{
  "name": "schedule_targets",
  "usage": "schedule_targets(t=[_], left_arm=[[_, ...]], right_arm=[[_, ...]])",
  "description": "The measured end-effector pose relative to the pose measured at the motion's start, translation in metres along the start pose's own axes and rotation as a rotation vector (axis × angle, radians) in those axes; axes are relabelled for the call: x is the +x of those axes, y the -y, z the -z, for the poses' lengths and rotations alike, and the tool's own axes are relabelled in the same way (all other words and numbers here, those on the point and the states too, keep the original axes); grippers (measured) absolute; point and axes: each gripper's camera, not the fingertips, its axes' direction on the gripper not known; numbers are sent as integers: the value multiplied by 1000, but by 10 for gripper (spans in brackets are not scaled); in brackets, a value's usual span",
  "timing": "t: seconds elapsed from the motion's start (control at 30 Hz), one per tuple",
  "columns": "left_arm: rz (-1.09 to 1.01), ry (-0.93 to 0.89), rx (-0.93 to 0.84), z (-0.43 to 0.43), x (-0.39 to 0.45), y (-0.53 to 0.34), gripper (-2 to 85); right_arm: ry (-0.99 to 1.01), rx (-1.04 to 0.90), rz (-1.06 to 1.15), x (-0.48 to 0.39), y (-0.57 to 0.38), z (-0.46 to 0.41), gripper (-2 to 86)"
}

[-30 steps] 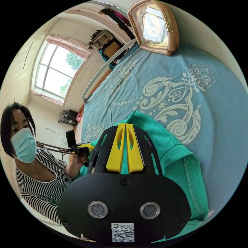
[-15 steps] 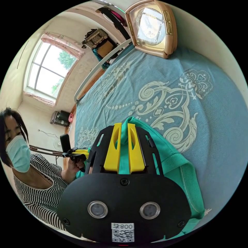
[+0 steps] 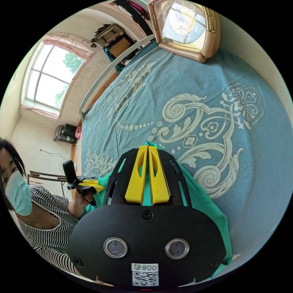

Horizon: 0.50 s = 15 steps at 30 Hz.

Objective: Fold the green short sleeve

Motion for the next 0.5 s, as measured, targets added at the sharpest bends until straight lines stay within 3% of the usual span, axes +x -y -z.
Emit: schedule_targets(t=[0.2, 0.5], left_arm=[[4, 18, 32, 11, 1, 1, 28], [-21, 34, 133, 39, 8, -1, 28]], right_arm=[[-73, -29, 13, -6, -11, -16, 1], [52, 198, -58, 14, -76, 26, 1]])
